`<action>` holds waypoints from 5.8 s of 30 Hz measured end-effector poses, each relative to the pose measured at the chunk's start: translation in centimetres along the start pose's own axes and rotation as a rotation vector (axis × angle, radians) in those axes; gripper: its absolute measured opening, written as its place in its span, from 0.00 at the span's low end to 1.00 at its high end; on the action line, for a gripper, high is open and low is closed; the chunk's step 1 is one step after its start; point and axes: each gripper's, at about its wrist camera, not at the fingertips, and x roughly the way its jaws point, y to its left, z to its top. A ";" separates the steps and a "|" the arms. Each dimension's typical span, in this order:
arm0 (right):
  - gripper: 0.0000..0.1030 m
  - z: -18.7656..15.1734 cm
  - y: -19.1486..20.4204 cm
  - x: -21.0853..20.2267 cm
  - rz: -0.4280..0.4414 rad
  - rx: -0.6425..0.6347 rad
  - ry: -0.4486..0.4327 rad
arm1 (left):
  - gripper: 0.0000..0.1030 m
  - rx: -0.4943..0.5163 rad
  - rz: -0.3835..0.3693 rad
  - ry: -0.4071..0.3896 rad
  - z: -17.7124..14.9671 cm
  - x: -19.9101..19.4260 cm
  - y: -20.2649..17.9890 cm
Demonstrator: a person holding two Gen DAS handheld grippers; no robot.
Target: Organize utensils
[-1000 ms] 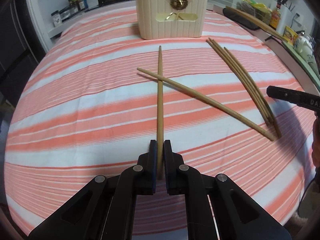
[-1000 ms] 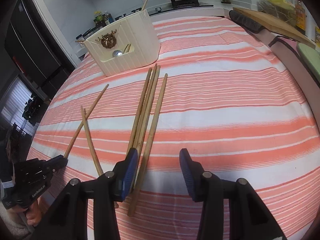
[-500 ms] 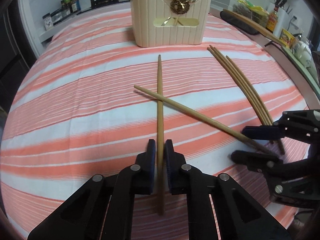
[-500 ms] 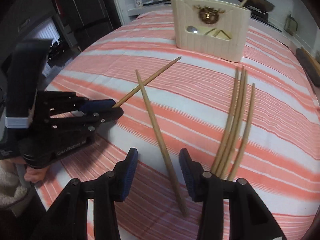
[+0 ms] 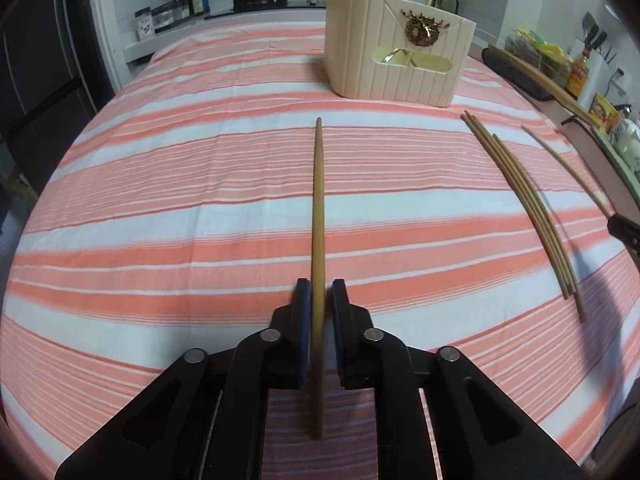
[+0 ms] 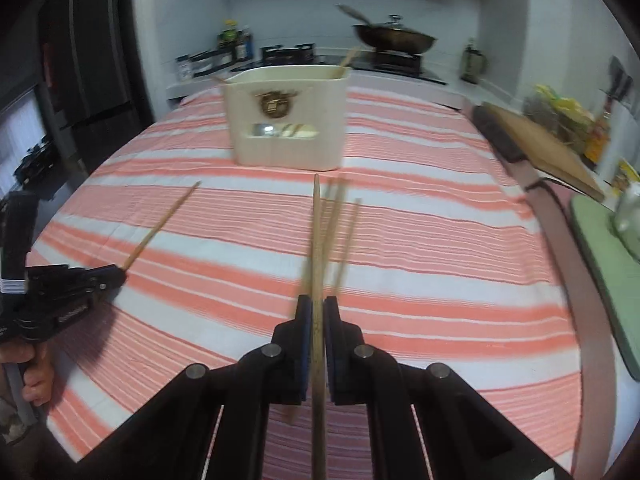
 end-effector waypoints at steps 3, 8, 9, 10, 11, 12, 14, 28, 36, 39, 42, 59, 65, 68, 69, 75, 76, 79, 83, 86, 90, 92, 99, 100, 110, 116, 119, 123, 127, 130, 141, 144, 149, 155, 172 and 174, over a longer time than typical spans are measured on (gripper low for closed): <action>0.08 -1.4 -3.5 2.7 -0.056 0.025 0.083 | 0.75 0.032 -0.013 0.029 0.7 0.7 -0.9; 0.50 -3.4 -5.8 4.0 -0.008 0.098 0.114 | 1.00 0.024 0.027 0.053 0.8 1.8 -0.9; 0.72 -3.6 -5.9 4.2 0.011 0.102 0.113 | 1.00 0.026 0.033 0.052 0.8 1.8 -0.9; 0.76 -3.8 -5.5 4.2 0.012 0.076 0.099 | 1.00 0.028 0.036 0.053 0.8 1.7 -0.9; 0.79 -3.9 -4.7 4.3 -0.010 0.027 0.090 | 1.00 0.031 0.037 0.056 0.8 1.7 -0.9; 0.79 -4.1 -4.4 4.2 -0.014 0.014 0.071 | 1.00 0.029 0.035 0.059 0.8 1.7 -0.8; 0.80 -4.1 -4.8 4.2 0.005 0.044 0.067 | 1.00 0.033 0.034 0.068 0.8 1.6 -0.8; 0.80 -3.3 -4.9 4.0 0.050 -0.026 0.213 | 0.99 0.140 -0.051 0.162 0.9 1.1 0.1; 0.62 -0.1 -5.8 6.3 0.109 -0.133 0.384 | 0.93 0.254 -0.098 0.262 5.7 3.9 1.5; 0.50 3.0 -5.8 8.8 0.105 -0.126 0.383 | 0.84 0.248 -0.102 0.281 8.4 6.0 1.4; 0.34 6.3 -5.8 11.6 0.091 -0.095 0.366 | 0.70 0.228 -0.081 0.276 11.3 7.7 1.0; 0.06 12.7 -4.1 -2.9 0.284 0.037 -0.151 | 0.04 0.052 -0.308 -0.157 13.1 -8.4 3.9; 0.06 13.7 -3.2 -6.7 0.266 0.022 -0.264 | 0.04 0.024 -0.365 -0.284 14.4 -13.5 3.6; 0.06 15.0 -3.1 -7.9 0.253 0.016 -0.311 | 0.03 0.017 -0.389 -0.330 16.1 -15.1 4.0; 0.06 15.6 -3.1 -8.3 0.251 0.013 -0.320 | 0.03 0.018 -0.390 -0.347 16.7 -15.7 4.1; 0.06 20.8 -2.9 -9.4 0.221 -0.020 -0.388 | 0.03 0.026 -0.374 -0.472 22.6 -19.5 3.5; 0.06 21.7 -2.9 -9.7 0.218 -0.023 -0.404 | 0.03 0.028 -0.364 -0.497 23.7 -20.0 3.3; 0.06 24.6 -2.6 -10.3 0.209 -0.034 -0.458 | 0.03 0.032 -0.320 -0.569 26.7 -20.6 2.4; 0.06 27.7 -1.7 -9.3 0.212 -0.039 -0.501 | 0.03 0.021 -0.289 -0.572 30.0 -18.3 1.2; 0.06 29.3 -0.9 -6.8 0.220 -0.038 -0.500 | 0.03 0.009 -0.275 -0.517 31.7 -14.8 0.6; 0.06 30.5 0.2 -1.4 0.240 -0.030 -0.396 | 0.03 0.004 -0.278 -0.383 32.6 -9.7 -0.2; 0.06 30.9 0.5 1.8 0.258 -0.019 -0.300 | 0.03 0.006 -0.262 -0.321 32.6 -7.2 -0.5; 0.11 30.8 1.6 10.0 0.311 0.028 -0.045 | 0.23 -0.010 -0.243 -0.178 32.5 -2.2 -1.0; 0.16 31.0 1.7 10.0 0.309 0.030 -0.034 | 0.47 -0.027 -0.250 -0.180 32.4 -2.8 -0.6; 0.65 23.9 -0.8 -0.5 0.176 -0.108 -0.276 | 0.97 0.056 -0.227 -0.180 19.7 -6.8 1.2; 0.65 8.4 -3.0 2.7 0.083 -0.085 -0.120 | 0.96 0.001 -0.160 -0.040 7.0 0.2 -1.2; 0.65 2.1 -4.1 4.8 -0.004 -0.055 -0.013 | 0.95 -0.001 -0.104 -0.044 4.4 2.1 -3.0; 0.65 -1.3 -5.9 5.0 -0.015 0.060 0.014 | 0.95 0.034 -0.051 -0.081 3.4 2.6 -4.9; 0.65 -1.6 -6.0 5.5 -0.012 0.089 0.033 | 0.95 0.054 -0.016 -0.024 3.3 4.0 -5.6; 0.65 -1.8 -5.9 5.3 -0.002 0.089 0.030 | 0.97 0.045 -0.010 -0.014 3.4 4.2 -5.2; 0.66 -1.7 -5.5 6.1 -0.017 0.084 0.047 | 0.99 0.056 0.003 -0.008 3.5 4.4 -5.4; 0.66 -1.7 -5.5 6.1 -0.020 0.084 0.047 | 0.99 0.058 0.001 -0.007 3.6 4.4 -5.4; 0.67 -1.7 -5.5 6.2 -0.025 0.079 0.048 | 0.99 0.058 -0.004 -0.006 3.6 4.5 -5.4; 0.67 -1.6 -5.5 6.2 -0.025 0.080 0.049 | 0.99 0.023 -0.057 -0.013 4.4 3.5 -6.0; 0.67 -1.6 -5.6 6.1 -0.018 0.085 0.048 | 0.99 0.067 -0.011 0.010 8.1 8.0 -14.0; 0.67 -1.6 -5.6 6.1 -0.018 0.086 0.048 | 0.99 0.064 -0.001 0.011 8.1 8.1 -14.0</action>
